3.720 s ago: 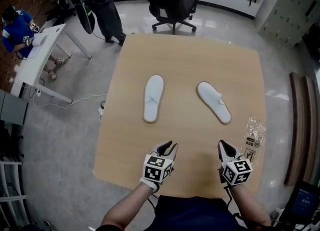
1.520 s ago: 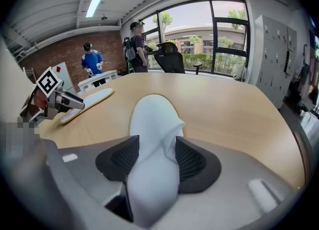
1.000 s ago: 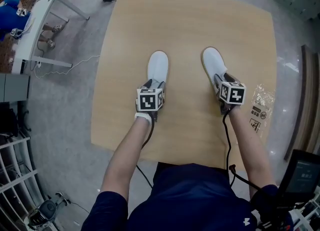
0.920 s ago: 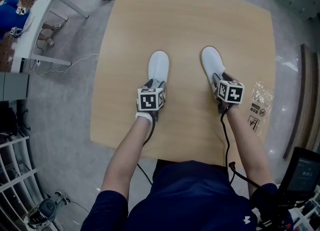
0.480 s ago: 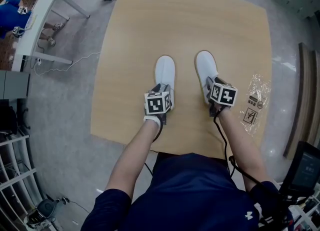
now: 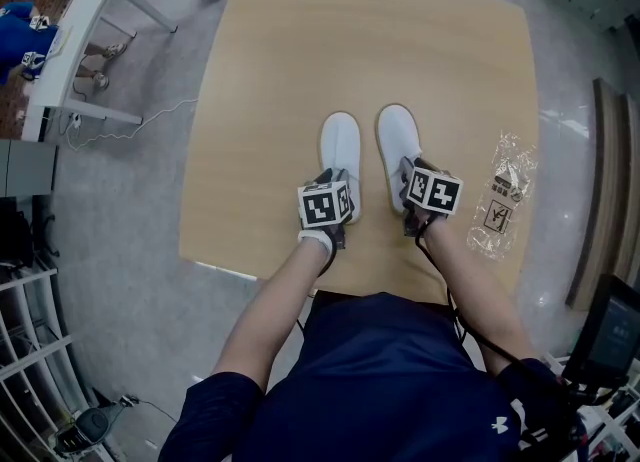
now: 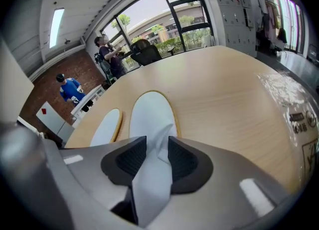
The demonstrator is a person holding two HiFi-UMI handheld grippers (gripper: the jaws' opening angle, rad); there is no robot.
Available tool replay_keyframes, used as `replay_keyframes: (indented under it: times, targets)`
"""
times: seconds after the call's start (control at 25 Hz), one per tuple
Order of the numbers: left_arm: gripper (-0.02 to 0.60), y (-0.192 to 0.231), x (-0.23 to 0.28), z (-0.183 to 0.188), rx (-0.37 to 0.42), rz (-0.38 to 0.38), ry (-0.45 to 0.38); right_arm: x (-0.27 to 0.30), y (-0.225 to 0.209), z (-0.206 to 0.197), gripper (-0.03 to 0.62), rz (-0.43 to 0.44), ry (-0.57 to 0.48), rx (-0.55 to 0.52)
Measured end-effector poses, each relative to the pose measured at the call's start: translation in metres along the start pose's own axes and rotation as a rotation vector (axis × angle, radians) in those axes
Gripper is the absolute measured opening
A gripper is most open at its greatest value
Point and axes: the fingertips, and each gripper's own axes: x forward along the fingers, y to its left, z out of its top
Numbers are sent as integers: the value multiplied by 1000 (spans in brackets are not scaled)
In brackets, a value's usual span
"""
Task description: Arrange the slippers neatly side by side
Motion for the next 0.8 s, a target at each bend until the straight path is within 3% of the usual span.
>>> replay_keyframes:
  times: [0.2,0.6,0.8]
  targets:
    - [129,-9,10,-4,-89,-24,1,-1,6,-8,118,12,-15,123]
    - [129,-21,16,-9,-46,-30,18,-1,15,-16,112,37,-16,204]
    - [129,-21,9,-7,-8,13,15,0,16,-18,111,42,-10,196]
